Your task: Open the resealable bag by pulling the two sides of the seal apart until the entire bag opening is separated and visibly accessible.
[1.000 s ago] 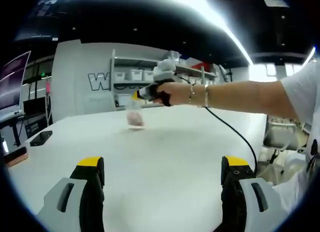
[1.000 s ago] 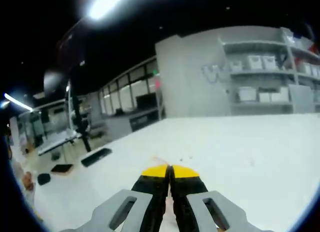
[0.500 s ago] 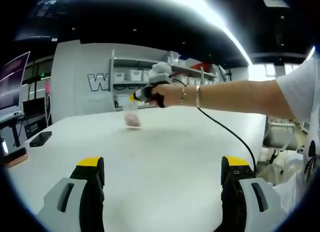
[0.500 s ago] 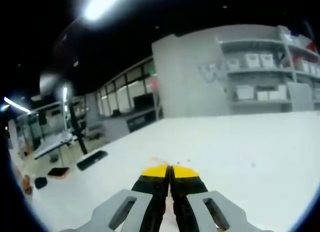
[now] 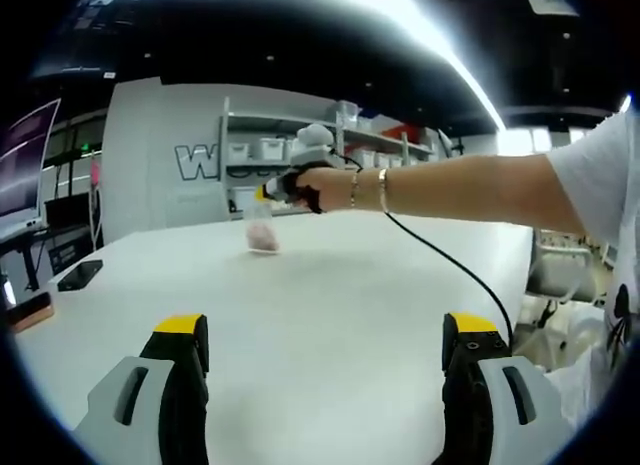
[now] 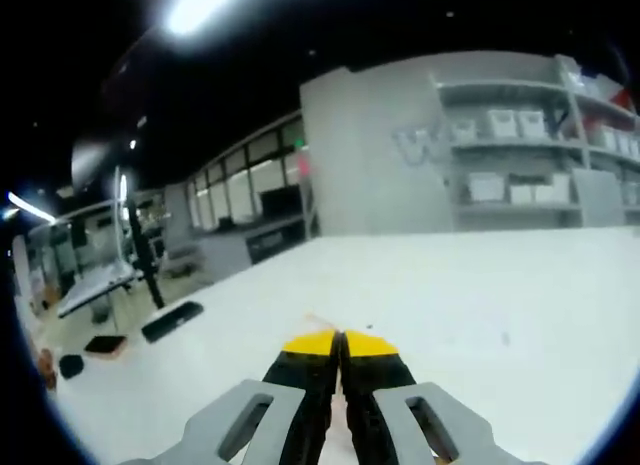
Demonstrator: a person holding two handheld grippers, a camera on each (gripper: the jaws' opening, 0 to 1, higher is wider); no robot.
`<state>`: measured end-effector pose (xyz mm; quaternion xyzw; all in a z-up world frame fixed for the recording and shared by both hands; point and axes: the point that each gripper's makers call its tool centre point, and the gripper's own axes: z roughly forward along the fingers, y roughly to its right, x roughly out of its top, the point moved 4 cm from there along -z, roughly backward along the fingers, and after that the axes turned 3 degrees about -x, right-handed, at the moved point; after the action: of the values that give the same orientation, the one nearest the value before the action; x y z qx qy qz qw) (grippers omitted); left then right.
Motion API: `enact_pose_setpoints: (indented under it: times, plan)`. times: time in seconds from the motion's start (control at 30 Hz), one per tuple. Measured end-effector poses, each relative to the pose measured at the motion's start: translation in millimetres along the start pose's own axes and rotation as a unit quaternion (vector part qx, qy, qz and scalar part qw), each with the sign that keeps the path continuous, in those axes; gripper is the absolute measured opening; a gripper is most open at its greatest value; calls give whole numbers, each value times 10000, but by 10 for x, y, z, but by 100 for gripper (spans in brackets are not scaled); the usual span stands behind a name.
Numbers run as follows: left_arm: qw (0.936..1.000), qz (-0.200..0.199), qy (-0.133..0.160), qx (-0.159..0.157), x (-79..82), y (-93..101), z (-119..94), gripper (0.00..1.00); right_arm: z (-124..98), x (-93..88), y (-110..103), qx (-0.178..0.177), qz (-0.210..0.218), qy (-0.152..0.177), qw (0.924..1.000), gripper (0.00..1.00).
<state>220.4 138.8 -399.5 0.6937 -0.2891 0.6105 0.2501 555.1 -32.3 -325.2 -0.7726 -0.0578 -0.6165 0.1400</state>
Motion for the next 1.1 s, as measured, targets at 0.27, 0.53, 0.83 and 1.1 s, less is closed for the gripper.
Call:
enact_pose_setpoints:
  times: [0.27,0.53,0.83,1.1]
  plan:
    - [10000,-1,9,21,14,-26,-2,96,61,-35,-13,-16,-192,-46,9998,0]
    - [10000,11,9,3,27,-22,1,96,53,-168,-175,218,-397,-164,9988,0]
    - [10000,44,33,-1,48,-11,-12,96,85,-388,-270,372,-378,-341,9980,0]
    - [10000,75,30,1,50,-8,-12,96,87,-693,-407,685,-513,-592,9946,0]
